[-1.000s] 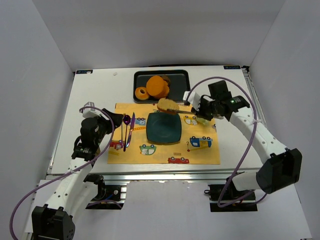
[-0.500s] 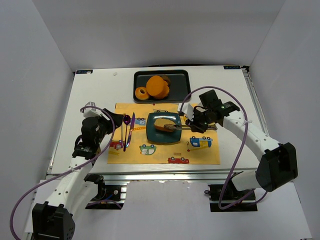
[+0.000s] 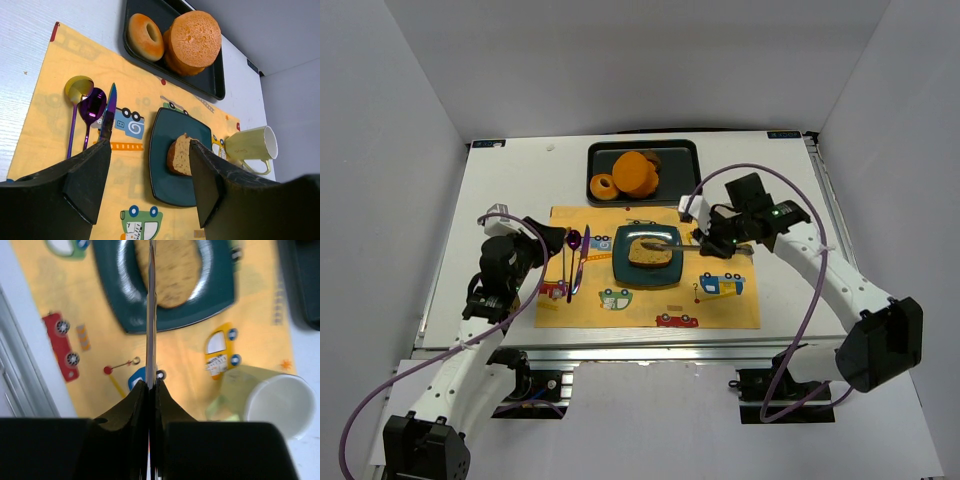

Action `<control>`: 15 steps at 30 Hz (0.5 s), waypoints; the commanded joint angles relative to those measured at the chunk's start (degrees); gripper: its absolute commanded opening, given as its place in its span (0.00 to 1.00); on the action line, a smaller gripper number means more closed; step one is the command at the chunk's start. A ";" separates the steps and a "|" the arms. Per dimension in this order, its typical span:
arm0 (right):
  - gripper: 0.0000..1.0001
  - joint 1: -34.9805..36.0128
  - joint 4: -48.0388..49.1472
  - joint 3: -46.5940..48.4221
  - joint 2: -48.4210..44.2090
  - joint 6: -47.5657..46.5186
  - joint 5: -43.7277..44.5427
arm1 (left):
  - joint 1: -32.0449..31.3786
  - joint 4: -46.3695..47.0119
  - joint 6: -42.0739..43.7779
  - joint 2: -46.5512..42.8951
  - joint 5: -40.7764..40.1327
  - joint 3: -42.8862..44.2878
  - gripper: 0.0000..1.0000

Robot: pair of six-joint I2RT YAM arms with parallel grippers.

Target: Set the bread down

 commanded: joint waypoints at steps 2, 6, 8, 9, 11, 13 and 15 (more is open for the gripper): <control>0.00 -6.56 9.26 6.35 -3.32 9.91 -1.27 | -0.02 0.86 0.35 0.10 0.68 1.43 0.71; 0.00 -23.58 20.81 8.64 -0.64 22.42 -0.49 | -0.02 2.89 0.10 0.75 2.91 1.07 0.38; 0.00 -31.45 25.89 6.87 0.53 25.91 1.75 | -0.02 3.32 0.01 0.67 4.10 0.72 0.23; 0.00 -34.37 27.95 3.14 0.71 28.38 4.72 | -0.02 3.41 -0.08 0.58 4.78 0.55 0.18; 0.00 -36.02 33.66 -2.76 0.94 29.97 9.21 | -0.02 4.22 -0.48 0.18 5.27 -0.26 0.18; 0.00 -36.61 40.98 -10.41 1.34 31.84 13.05 | -0.02 4.69 -0.95 0.11 5.74 -0.79 0.21; 0.00 -36.77 47.28 -16.77 2.80 32.79 15.06 | -0.02 4.96 -1.26 0.43 6.13 -0.95 0.27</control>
